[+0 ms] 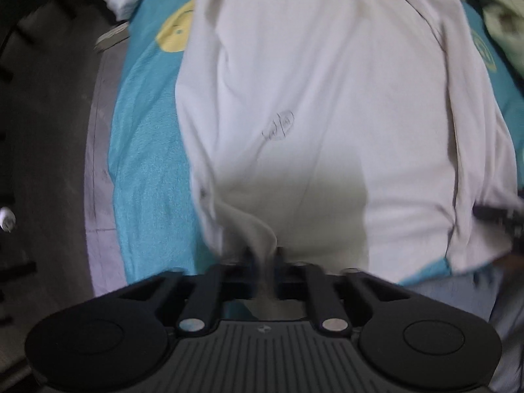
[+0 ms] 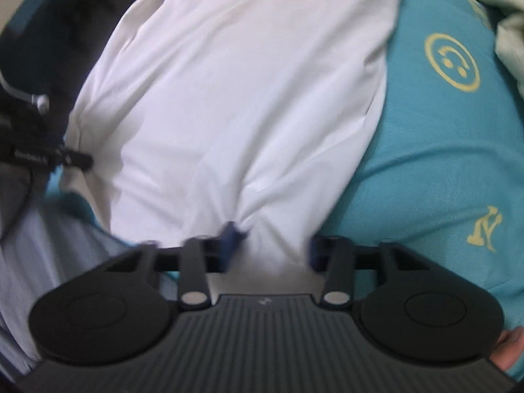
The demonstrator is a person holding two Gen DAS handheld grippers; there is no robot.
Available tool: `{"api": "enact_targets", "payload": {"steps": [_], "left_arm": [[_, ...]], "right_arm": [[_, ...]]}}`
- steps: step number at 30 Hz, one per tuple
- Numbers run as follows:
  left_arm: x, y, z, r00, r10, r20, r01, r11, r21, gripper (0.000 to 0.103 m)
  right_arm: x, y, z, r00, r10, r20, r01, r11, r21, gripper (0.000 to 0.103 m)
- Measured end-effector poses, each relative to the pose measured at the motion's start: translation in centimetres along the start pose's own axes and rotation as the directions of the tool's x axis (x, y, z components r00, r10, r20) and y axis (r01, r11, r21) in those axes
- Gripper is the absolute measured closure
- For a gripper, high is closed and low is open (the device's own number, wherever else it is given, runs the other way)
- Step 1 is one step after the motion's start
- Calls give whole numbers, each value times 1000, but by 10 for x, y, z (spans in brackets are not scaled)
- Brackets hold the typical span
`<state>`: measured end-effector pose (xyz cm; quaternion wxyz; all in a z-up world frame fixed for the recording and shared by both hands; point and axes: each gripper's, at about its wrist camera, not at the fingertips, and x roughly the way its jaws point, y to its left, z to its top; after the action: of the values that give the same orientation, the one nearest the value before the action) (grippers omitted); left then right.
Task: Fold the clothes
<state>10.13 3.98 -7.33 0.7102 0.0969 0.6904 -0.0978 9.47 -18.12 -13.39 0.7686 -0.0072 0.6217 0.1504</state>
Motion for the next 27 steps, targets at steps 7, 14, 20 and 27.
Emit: {"api": "enact_targets", "payload": {"steps": [7,14,20,27], "left_arm": [[-34,24,-27,1000,-24,11,24,999,-24,98],[-55,22,-45,993,-28,113,39,995,-93,81],[-89,14,-50,957,50,286,-8,990,-143,46],[-106,-47,4,851,64,522,18,988,-151,34]], "right_arm": [[-22,9,-14,998,-55,-20,54,995,-83,91],[-41,-7,-18,999,-30,39,31,999,-13,87],[-81,-37,-1,969,19,245,-38,996,75,45],[-86,-99,40,862,-87,499,-99,938,333,45]]}}
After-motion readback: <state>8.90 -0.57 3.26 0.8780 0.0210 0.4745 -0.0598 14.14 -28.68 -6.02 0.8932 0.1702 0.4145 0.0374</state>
